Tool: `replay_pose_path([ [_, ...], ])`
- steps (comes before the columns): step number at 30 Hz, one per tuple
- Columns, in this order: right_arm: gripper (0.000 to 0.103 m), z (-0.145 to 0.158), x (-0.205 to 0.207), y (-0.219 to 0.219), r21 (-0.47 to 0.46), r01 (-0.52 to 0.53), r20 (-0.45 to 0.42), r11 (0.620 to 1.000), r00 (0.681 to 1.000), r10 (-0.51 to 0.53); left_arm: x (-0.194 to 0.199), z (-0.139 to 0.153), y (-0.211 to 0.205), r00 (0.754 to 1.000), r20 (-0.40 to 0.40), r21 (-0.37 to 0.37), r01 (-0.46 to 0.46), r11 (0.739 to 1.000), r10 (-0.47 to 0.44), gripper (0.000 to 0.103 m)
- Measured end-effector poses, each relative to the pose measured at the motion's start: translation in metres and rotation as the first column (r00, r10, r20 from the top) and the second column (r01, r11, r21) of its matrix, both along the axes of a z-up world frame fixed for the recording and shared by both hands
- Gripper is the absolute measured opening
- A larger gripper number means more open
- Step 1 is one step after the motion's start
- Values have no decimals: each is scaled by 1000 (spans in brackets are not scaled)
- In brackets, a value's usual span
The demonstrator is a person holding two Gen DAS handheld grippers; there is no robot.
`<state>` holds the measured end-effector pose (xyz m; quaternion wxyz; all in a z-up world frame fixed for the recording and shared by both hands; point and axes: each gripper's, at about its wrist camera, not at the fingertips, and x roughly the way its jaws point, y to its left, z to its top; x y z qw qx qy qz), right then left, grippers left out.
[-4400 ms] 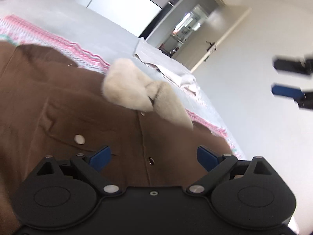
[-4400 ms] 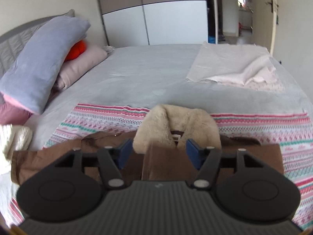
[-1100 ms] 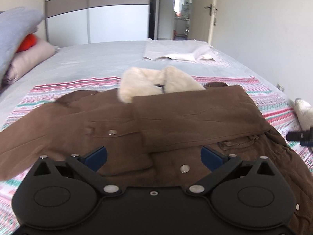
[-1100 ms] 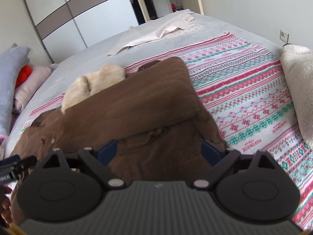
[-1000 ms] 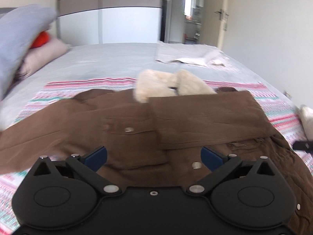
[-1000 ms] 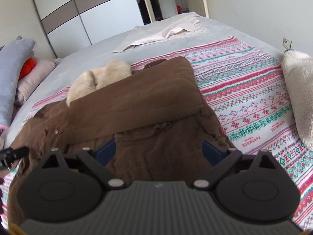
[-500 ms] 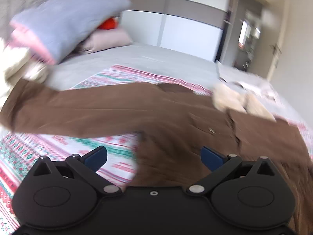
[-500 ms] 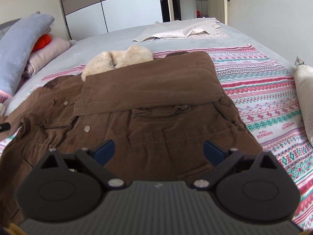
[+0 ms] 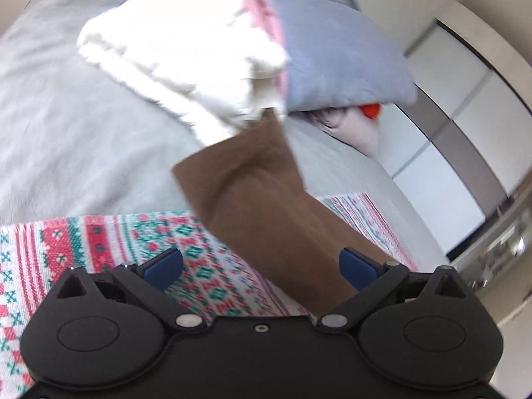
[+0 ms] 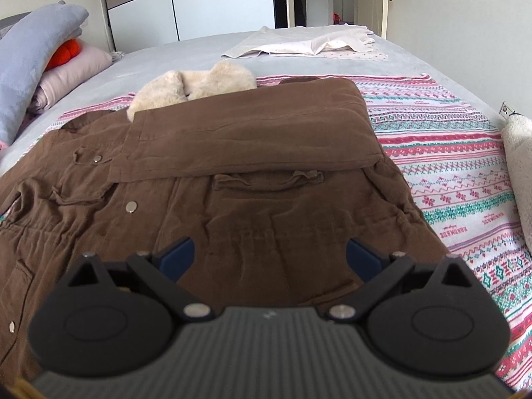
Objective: Fold large clothes
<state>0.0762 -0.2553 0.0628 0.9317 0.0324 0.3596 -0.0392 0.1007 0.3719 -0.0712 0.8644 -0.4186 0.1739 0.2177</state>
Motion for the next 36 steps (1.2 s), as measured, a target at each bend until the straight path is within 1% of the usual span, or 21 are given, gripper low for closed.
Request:
replay_pose_path([
  [1,99,0,0,1,-1,-3,0,1000,1000,3,0,-4,8,999,32,-40,-8,999,10,97],
  [2,99,0,1,2,-1,-6,-1,1000,1000,6,3,-6,14,997,68,-67,-19,998,23,91],
  [4,99,-1,2,3,2,-7,-6,1000,1000,7,7,-11,26,994,97,-101,-45,994,55,83],
  [6,99,-2,3,2,9,-2,-11,1000,1000,2,14,-15,29,993,100,-78,-59,995,66,73],
  [8,99,-3,3,1,16,0,-14,1000,1000,0,22,-15,28,995,80,-23,-65,998,67,70],
  [10,99,-3,3,0,16,1,-14,1000,1000,-1,30,-14,28,996,53,21,-74,997,73,63],
  [11,99,-3,3,0,12,3,-12,1000,1000,-3,34,-13,28,996,34,35,-82,996,81,50],
  [12,99,-3,3,-1,8,5,-9,1000,1000,-5,39,-14,30,996,5,47,-93,995,93,32],
  [13,99,-3,4,-1,4,7,-7,1000,1000,-7,42,-13,32,995,-19,46,-98,994,99,25],
  [14,99,-3,4,-2,0,10,-6,1000,1000,-10,41,-11,35,995,-20,34,-95,995,96,17],
  [15,99,-2,4,-3,-1,14,-3,1000,1000,-14,40,-5,37,996,6,33,-87,996,87,9],
  [16,99,-1,5,-5,0,18,0,1000,1000,-18,38,3,35,996,38,49,-78,996,77,9],
  [18,99,0,5,-8,7,23,8,1000,1000,-23,40,26,26,995,85,114,-57,992,48,5],
  [21,99,2,7,-11,16,26,14,1000,1000,-26,48,66,6,988,151,185,-8,983,-20,5],
  [25,99,5,8,-15,24,27,30,999,999,-28,65,120,-36,963,233,256,75,964,-137,5],
  [28,99,10,7,-19,37,30,48,999,998,-32,76,158,-76,930,287,290,143,946,-228,5],
  [30,99,12,7,-23,50,37,57,998,998,-40,85,180,-106,903,314,313,192,930,-292,5],
  [33,99,14,9,-31,72,50,64,996,996,-55,95,205,-157,854,338,347,277,896,-395,5],
  [36,99,16,11,-37,90,62,71,994,995,-69,104,220,-211,795,350,368,370,853,-495,5],
])
